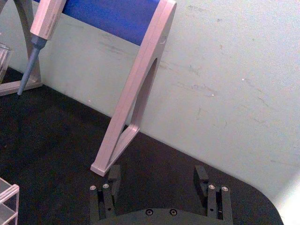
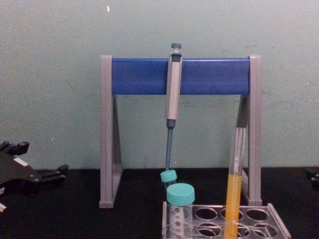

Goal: Pick up the test tube from the test tube rack, shake it, then place it back into the test tube rack.

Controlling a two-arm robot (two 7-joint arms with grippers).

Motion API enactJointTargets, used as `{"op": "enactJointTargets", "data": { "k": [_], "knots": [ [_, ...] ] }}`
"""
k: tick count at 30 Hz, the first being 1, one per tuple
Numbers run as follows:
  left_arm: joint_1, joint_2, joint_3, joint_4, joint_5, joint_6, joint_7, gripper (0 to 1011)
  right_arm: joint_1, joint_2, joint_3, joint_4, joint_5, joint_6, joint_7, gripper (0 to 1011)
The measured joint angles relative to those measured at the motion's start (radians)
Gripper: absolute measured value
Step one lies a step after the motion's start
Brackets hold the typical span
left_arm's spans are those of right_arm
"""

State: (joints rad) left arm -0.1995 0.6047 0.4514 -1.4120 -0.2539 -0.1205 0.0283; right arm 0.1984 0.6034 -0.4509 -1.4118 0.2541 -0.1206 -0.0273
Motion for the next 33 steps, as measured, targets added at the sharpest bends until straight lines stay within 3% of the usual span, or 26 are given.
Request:
{"op": "enactJointTargets", "data": {
  "k": [33],
  "knots": [
    [0.0,0.0,0.0,0.0,0.0,0.0,0.0,1001,0.001,0.001,0.0,0.0,0.0,0.0,-0.001,1000]
  ]
}}
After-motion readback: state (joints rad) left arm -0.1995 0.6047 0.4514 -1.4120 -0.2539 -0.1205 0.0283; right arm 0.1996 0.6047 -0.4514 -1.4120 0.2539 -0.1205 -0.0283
